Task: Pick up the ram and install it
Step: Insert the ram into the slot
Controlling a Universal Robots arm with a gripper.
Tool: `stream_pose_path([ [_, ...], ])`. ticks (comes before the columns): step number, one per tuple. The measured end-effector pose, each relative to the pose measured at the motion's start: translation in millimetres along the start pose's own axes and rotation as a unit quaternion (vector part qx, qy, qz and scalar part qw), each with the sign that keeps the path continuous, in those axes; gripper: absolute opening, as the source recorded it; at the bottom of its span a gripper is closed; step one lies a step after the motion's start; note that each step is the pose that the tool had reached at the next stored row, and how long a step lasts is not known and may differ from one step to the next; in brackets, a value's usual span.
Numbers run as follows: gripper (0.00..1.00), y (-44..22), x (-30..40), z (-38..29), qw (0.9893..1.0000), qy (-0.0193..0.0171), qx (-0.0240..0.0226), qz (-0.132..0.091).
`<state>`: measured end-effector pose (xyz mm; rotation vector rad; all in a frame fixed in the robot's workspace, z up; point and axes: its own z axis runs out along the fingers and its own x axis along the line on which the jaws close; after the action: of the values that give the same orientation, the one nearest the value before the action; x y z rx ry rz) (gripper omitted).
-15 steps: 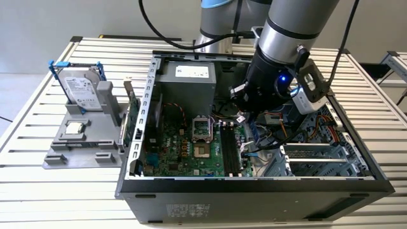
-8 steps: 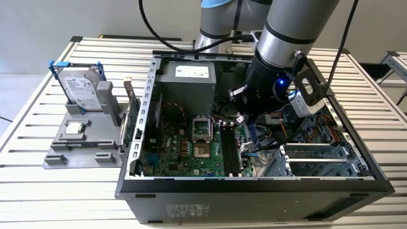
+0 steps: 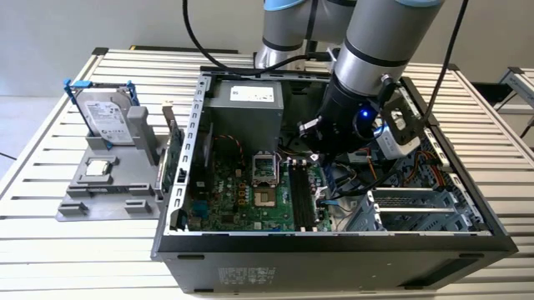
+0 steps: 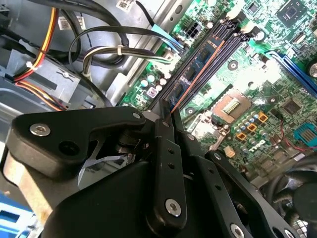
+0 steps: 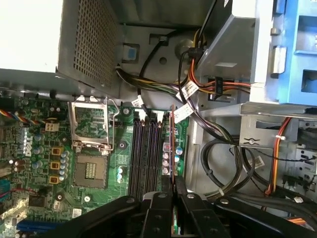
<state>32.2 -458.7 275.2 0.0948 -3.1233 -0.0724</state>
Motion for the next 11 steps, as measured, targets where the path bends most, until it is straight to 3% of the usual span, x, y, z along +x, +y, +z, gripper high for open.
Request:
stream_pose_path([
  [11, 0.00, -0.3, 4.2, 10.5, 1.0000, -0.0004, 0.0002, 0.009],
])
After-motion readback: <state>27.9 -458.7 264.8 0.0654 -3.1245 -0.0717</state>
